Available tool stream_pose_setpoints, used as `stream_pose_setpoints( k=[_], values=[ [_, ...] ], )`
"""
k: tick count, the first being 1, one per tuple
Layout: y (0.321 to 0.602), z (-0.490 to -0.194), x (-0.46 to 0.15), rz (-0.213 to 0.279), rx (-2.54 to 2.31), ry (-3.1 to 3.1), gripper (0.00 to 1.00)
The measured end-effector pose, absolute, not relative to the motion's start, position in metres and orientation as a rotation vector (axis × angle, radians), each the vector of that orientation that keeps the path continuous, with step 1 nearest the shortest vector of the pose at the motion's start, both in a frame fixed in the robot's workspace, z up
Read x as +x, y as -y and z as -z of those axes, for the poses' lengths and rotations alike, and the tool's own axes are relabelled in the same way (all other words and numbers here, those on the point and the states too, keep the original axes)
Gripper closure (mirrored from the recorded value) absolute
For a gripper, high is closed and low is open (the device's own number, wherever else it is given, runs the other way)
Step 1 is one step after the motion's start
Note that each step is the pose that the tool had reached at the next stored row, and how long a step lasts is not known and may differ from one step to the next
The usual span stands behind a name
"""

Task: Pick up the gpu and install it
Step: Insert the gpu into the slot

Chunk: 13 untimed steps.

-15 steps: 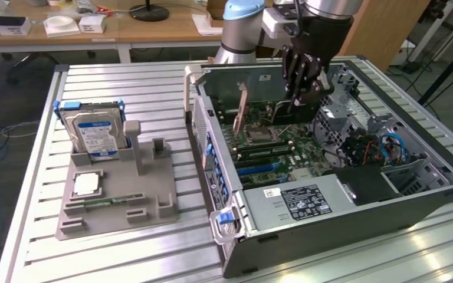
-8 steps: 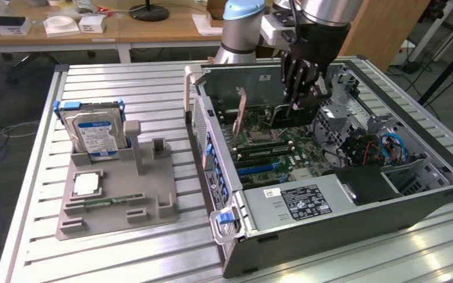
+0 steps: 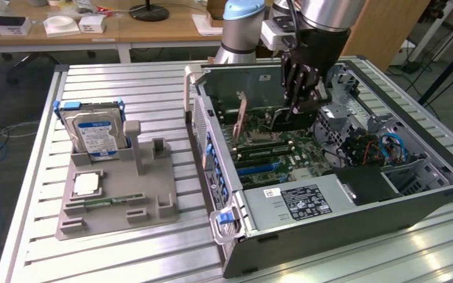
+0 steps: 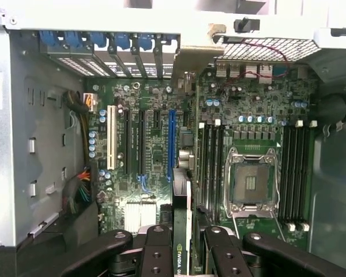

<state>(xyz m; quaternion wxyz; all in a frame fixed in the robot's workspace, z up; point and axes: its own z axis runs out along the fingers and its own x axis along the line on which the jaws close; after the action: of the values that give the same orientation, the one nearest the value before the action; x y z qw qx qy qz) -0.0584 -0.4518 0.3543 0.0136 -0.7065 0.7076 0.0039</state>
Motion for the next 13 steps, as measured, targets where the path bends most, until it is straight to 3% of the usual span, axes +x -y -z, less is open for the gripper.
stream_pose_setpoints(
  k=[13],
  values=[
    [0.454, -0.335, -0.061, -0.012, -2.201, -2.204, 0.74]
  ],
)
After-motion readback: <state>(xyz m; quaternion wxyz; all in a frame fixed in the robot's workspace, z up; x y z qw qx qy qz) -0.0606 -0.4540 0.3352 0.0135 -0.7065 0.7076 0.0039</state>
